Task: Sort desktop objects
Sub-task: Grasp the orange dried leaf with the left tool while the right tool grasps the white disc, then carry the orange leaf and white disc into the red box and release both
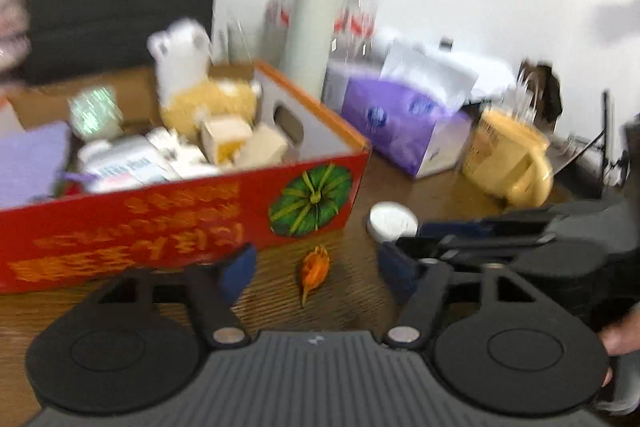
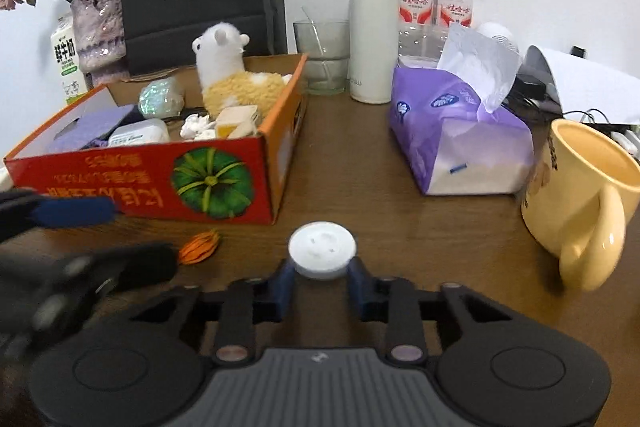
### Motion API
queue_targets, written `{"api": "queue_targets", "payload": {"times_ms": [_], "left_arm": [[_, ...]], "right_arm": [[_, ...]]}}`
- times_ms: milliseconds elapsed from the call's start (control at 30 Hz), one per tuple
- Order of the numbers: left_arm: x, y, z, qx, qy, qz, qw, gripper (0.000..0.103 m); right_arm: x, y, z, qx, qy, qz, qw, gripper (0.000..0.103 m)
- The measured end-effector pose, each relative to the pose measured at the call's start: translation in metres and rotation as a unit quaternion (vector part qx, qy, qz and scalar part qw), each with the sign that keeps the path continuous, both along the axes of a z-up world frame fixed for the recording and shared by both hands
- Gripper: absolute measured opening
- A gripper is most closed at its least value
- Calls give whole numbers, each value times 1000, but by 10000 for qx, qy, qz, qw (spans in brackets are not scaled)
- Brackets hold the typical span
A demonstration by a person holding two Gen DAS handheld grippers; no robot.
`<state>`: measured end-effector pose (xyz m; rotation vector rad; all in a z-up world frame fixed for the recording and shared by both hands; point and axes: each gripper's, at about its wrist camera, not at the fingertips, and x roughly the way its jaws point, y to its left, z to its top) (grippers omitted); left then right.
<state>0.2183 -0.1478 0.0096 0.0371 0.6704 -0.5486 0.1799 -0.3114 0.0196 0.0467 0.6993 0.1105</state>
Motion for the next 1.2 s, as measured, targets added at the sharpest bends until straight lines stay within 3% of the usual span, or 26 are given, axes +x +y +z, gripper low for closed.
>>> {"api": "queue_targets", "payload": {"times_ms": [33,100,133,167,233,300,367,433,567,700,867,1033,1200], "left_arm": [[4,-4,-6,41,97,-15,9999,47],[2,-6,-11,30,-50,-25,10000,42],[2,-7,-11,57,-71,-6,10000,34],[3,-8,-10,91,-24,23,10000,16],[0,-3,-8,56,44,215,9997,16],[-8,7,-5,-39,57,401,9992,15],[-18,19,0,-137,23,566,9983,15],[-33,33,6,-191,-79,724,9972,15],[-67,50,20,-15,-424,1140,9926,15],[-112,66,28,-9,-595,1494,9870,15],[-165,82,24,139,-380,1610,9861,15],[-206,102,30,188,-469,1723,9838,15],[-237,119,23,24,-297,1675,9854,15]], "right_arm": [[2,-6,0,79,-14,29,10000,21],[3,-16,-2,286,-58,180,9994,25],[4,-21,-3,420,-78,231,9988,36],[6,-23,-2,507,-76,258,9984,43],[14,-20,-2,537,-23,311,9981,61],[26,-10,-1,325,28,235,9992,60],[34,4,-2,-191,6,108,9998,39],[32,10,-3,-346,-60,97,9993,38],[17,16,4,-155,-58,97,9998,38],[-24,32,23,10,-407,167,9990,38],[-109,54,30,512,-679,372,9957,38],[-168,93,18,-8,-656,774,9948,38],[-218,110,15,20,-532,1172,9917,38]]}}
